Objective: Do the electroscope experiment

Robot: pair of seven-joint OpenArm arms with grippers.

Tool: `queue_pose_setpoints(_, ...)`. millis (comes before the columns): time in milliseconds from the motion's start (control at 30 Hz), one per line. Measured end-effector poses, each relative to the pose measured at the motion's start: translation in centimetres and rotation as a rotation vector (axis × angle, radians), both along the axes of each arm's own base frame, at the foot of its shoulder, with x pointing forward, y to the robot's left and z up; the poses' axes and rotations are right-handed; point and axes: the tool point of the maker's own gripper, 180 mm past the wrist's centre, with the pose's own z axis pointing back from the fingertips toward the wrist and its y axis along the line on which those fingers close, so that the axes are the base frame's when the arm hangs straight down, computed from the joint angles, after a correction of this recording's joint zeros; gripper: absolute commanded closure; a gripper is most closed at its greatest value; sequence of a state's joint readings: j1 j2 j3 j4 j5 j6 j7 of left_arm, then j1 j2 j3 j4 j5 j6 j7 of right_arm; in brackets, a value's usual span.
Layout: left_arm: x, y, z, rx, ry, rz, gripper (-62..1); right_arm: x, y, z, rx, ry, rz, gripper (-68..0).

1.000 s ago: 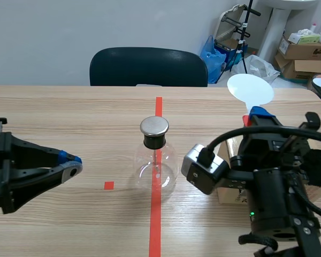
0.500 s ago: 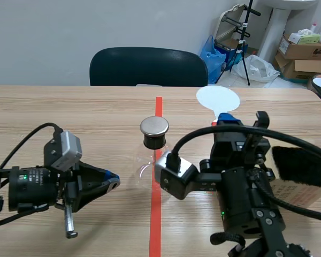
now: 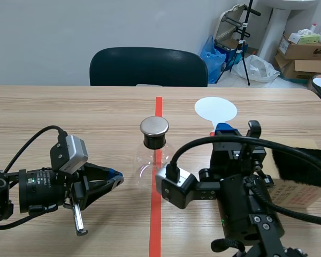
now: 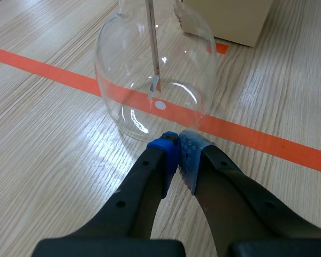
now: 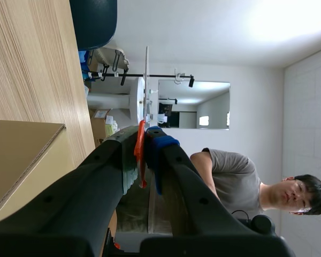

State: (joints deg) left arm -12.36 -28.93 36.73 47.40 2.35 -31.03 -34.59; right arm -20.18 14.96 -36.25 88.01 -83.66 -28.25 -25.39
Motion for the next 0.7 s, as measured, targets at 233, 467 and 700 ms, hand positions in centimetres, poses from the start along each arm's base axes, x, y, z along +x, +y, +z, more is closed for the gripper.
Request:
queue_pose_setpoints(233,0.15,-0.11,-0.21,0.009,0.003,0.011,-3.1,0.00,0.01,0.00,0.000,0.000,0.000,-1.1)
queue_pose_setpoints(467,0.44,-0.68,0.04,-0.002,-0.018,0.023,-3.1,-0.01,0.08,0.00,0.000,0.000,0.005,-1.1)
queue_pose_setpoints(700,0.66,-0.57,0.07,0.003,-0.031,0.033,-3.1,-0.02,0.19,-0.01,-0.001,0.000,0.011,-1.1)
